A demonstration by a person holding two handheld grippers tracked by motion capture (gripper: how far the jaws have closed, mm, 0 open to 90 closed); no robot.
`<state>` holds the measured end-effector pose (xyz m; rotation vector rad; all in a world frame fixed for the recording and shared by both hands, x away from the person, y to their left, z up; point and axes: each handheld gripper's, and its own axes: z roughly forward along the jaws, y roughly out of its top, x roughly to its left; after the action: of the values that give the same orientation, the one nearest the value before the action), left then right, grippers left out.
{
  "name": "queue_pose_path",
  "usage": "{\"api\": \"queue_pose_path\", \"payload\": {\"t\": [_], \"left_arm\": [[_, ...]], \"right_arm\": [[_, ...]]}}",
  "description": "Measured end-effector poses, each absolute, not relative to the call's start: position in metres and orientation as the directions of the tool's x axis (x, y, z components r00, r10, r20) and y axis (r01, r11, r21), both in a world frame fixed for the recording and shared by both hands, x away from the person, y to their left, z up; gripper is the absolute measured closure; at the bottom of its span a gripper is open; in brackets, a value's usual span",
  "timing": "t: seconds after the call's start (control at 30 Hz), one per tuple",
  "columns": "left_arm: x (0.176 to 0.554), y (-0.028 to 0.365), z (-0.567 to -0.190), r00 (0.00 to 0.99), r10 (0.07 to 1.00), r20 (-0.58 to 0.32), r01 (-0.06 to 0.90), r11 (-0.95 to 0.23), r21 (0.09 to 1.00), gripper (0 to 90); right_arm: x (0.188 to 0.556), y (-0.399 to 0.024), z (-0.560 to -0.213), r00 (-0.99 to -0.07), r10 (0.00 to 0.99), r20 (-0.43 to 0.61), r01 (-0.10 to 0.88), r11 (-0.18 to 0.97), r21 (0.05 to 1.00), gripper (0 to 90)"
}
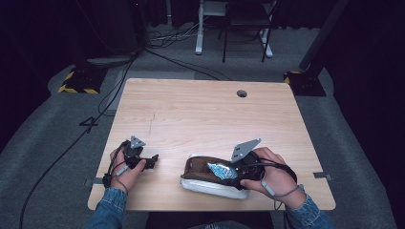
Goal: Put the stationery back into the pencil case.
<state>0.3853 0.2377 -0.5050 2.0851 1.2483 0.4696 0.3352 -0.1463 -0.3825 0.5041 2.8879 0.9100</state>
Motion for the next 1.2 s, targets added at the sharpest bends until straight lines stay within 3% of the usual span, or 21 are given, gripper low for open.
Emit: {"api": "queue_pose_path", "payload": {"t": [0.53, 0.6, 0.87, 1.2], "left_arm": [[0.385, 0.238, -0.505, 0.482, 0.876, -0.026, 0.641, -0.332, 0.692, 13.2], [0.385, 0.238, -0.505, 0.482, 0.876, -0.027, 0.641, -0.332, 0.691, 13.2], [0.386, 0.237, -0.505, 0.486, 0.873, -0.026, 0.64, -0.335, 0.692, 13.0], [0.386, 0.237, -0.505, 0.486, 0.873, -0.027, 0.64, -0.334, 0.692, 13.0]], "right_arm": [[0.336, -0.141, -0.389, -0.952, 0.304, -0.045, 0.225, 0.79, 0.57, 39.0], [0.336, -0.141, -0.39, -0.948, 0.317, -0.04, 0.236, 0.778, 0.582, 33.4], [0.334, -0.142, -0.388, -0.946, 0.321, -0.033, 0.241, 0.772, 0.588, 34.4], [0.336, -0.162, -0.369, -0.92, 0.387, -0.057, 0.252, 0.698, 0.67, 35.7]]}}
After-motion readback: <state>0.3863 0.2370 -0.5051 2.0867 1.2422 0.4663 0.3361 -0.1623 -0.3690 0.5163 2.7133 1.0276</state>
